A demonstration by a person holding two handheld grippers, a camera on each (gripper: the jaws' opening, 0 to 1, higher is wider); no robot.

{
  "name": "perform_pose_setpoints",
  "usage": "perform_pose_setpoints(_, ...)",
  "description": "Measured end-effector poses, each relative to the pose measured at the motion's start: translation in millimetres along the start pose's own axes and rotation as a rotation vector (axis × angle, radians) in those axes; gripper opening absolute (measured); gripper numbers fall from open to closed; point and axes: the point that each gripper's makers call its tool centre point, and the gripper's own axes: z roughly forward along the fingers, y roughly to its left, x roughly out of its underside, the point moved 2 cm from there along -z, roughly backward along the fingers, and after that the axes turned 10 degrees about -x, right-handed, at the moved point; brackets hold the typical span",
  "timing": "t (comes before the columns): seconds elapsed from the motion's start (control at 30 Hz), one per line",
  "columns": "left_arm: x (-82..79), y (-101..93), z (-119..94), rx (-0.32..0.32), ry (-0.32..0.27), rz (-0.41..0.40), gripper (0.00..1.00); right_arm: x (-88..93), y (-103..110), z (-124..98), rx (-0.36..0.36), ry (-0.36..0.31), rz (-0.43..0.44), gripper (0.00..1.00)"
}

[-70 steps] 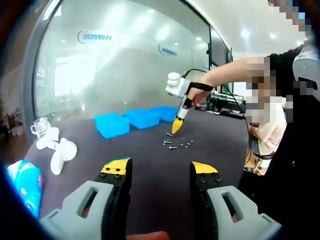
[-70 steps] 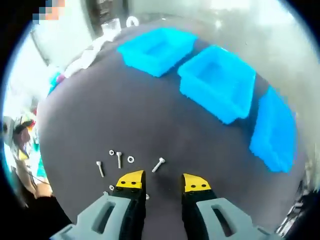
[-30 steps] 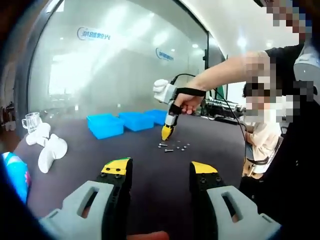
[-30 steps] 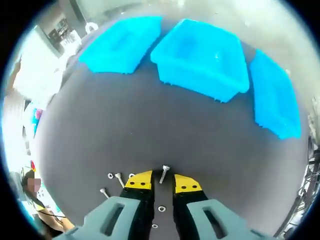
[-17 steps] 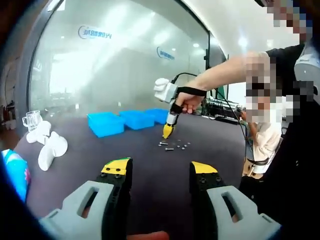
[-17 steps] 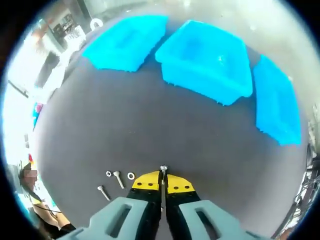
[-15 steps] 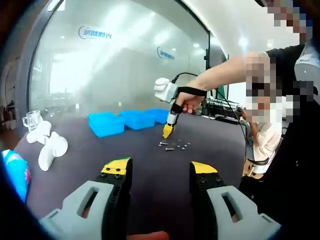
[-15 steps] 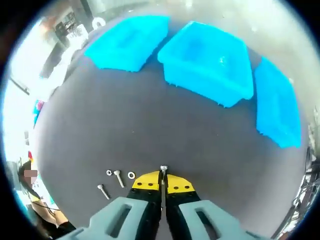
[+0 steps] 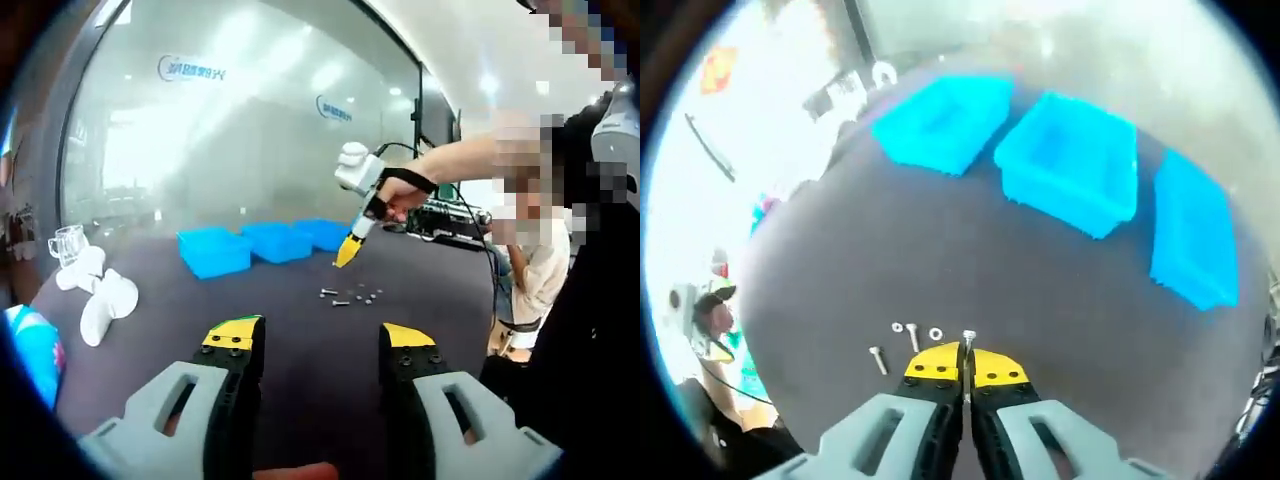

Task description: Sort the screws, nuts, and washers into the corresponding bins

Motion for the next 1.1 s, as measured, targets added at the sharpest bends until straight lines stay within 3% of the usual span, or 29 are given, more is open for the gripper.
perform_pose_setpoints(0.07, -2.0, -0.5, 0.5, -0.002, -0.004, 0.003, 0.45, -2.8, 2.3, -10.5, -0.014, -0.074, -0.014, 0.00)
perform_pose_setpoints(0.13, -4.2, -0.8, 1.4, -0.005, -0.009, 0.003, 0.45, -10.8, 1.2, -24.1, 0.013, -0.177, -0.092, 0.00)
perform_pose_setpoints(0.3, -8.8, -1.8, 3.4, -0.009, -0.016, 0.006, 0.45, -6.2, 4.0, -47.7, 0.031, -0.295, -0.138, 0.00)
perform_pose_setpoints(0.37, -11.3, -2.2, 3.3, -0.012, -0.021, 0.008, 0.45, -7.5, 9.4, -58.5, 0.010, -0.371, -0.163, 0.00)
perform_pose_setpoints(0.43, -13.4, -1.7, 2.5, -0.017, -0.024, 0.012, 0.45, -9.8, 20.7, -72.8, -0.045, -0.489, -0.160, 0.00)
perform_pose_setpoints(0.6, -18.3, 3.3, -1.7, -0.040, -0.028, 0.021, 0.45, -3.0, 30.4, -95.6, -0.031, -0.654, -0.239, 0.00)
perform_pose_setpoints(0.7, -23.0, 5.3, -4.1, -0.051, -0.037, 0.023, 0.45, 5.4, 34.9, -103.3, -0.036, -0.707, -0.248, 0.00)
perform_pose_setpoints(0.77, -24.4, 7.4, -5.2, -0.060, -0.037, 0.030, 0.45, 1.0, 26.9, -113.6, -0.029, -0.769, -0.273, 0.00)
perform_pose_setpoints(0.8, -25.2, 8.3, -5.8, -0.065, -0.039, 0.028, 0.45, 9.3, 28.7, -113.5, -0.021, -0.762, -0.285, 0.00)
perform_pose_setpoints(1.03, -28.6, 7.6, -6.0, -0.075, -0.041, 0.033, 0.45, 22.4, 28.5, -123.8, 0.017, -0.843, -0.325, 0.00)
perform_pose_setpoints(1.1, -29.2, 7.2, -4.7, -0.076, -0.040, 0.037, 0.45, 17.0, 22.3, -126.7, 0.036, -0.864, -0.333, 0.00)
